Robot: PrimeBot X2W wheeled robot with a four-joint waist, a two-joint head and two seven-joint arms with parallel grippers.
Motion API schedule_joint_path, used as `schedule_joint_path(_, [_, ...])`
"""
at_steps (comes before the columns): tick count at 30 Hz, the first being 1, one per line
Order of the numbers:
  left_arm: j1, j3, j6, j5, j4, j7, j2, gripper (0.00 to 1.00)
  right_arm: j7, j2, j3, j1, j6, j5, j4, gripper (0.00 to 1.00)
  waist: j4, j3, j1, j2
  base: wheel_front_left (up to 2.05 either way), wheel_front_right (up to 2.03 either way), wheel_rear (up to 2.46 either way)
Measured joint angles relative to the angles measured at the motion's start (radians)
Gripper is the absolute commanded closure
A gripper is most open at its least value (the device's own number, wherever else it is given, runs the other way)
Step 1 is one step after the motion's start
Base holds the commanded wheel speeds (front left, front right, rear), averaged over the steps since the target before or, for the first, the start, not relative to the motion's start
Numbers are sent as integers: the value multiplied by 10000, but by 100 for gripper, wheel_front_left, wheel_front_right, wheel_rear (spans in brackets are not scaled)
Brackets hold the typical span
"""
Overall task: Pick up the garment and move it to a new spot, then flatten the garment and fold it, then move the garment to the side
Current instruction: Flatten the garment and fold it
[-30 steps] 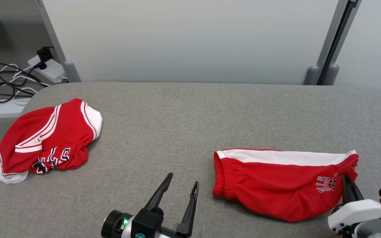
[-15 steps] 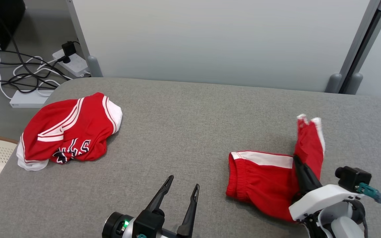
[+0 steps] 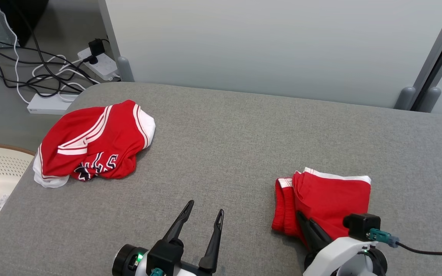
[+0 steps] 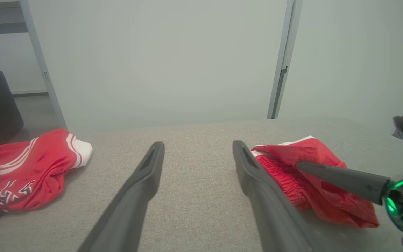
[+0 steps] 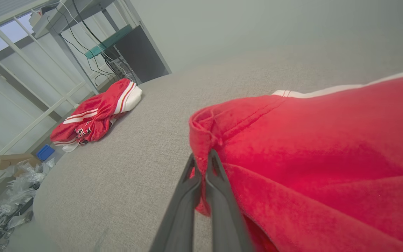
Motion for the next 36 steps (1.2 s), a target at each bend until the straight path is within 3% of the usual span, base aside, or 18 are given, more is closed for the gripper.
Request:
schedule_joint_path(7, [0,12,0,-4,-15,0,0,0,117,-31,525,28,0,59,119,100,-88,2,0,0,0,0,0])
schedule_joint_path(8, [0,12,0,-4,-19,0,0,0,136,-48,623,54,0,100,92,30,-107,1,0,0,0,0,0])
schedule_joint_path(9, [0,13,0,-6,-19,0,0,0,222,-54,686,107,0,159,52,0,-126,0,0,0,0,0,0])
schedule_joint_path(21, [2,155,-25,-6,-35,0,0,0,769,-67,1492,806,0,740,-1045,0,-465,-103,0,0,0,0,0])
schedule_joint_path(36, [24,807,529,-359,-456,0,-6,0,-132,-59,-1124,774,0,-1164,-1538,0,-1424,-244,0,0,0,0,0])
